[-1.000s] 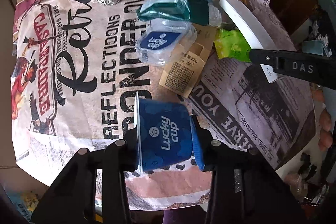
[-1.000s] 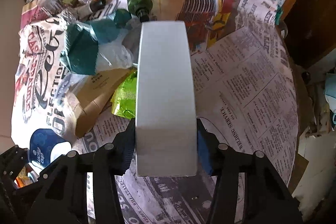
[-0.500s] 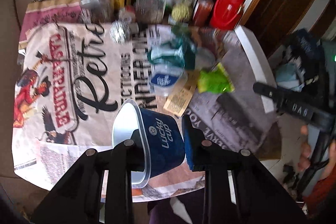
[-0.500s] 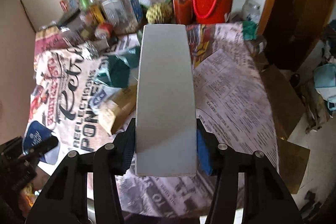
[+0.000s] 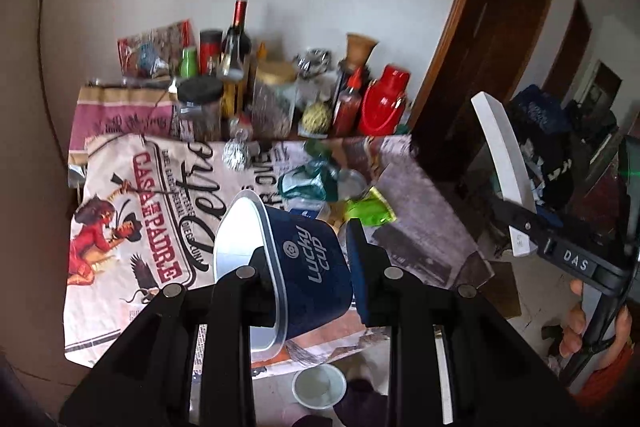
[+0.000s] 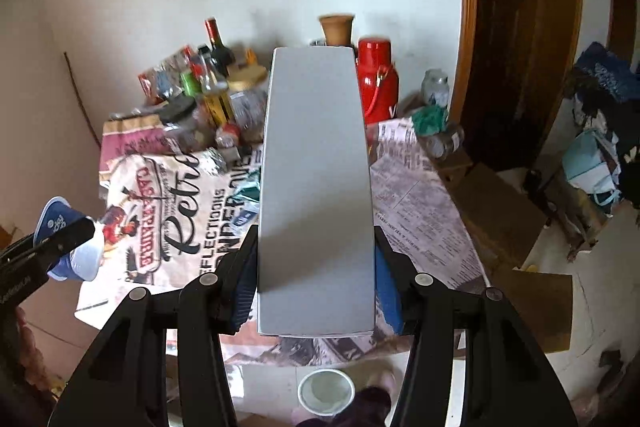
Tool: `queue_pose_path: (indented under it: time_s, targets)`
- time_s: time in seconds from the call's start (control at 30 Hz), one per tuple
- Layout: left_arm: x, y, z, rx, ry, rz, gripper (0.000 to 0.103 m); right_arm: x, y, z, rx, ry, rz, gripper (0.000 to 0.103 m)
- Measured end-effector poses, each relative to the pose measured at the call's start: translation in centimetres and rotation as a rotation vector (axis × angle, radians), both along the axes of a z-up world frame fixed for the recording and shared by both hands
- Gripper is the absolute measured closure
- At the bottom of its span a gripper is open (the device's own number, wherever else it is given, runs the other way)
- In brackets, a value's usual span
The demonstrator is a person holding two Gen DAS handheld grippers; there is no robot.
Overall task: Collect trash
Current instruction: 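Carry the blue cup and white box with both tools over the white bucket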
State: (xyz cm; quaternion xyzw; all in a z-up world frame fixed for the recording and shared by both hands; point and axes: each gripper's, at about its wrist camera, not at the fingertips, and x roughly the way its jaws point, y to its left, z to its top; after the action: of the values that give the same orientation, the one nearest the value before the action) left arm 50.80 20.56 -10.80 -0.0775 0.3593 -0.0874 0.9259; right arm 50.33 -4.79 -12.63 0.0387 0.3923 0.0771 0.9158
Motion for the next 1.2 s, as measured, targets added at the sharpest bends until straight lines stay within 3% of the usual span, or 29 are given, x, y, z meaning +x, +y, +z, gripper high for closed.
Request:
queue_pose_path:
  time_s: [0.27,0.7,0.93,1.2]
  targets:
    - [-4.9,-1.7,2.5,-0.013,-0.081,0.009,0.077,-4.5,-0.1,2.1,-0.004,-0.05,0.052,0.055]
    - [-14.7,-9.5,3.8,-0.022,-0.101,0.102,0.077,-12.9,-5.2,2.0,0.023,-0.062,0.199,0.055]
    - [-19.7,-14.6,2.5,-0.061,-0.047,0.117,0.077,-17.6,-9.0,1.2,-0.002,-0.023,0.238,0.055]
    - [-22.8,-17.4,-0.5,-0.058,0.034,0.111,0.077,-19.7,-10.2,-1.1,-0.002,0.052,0.26,0.055]
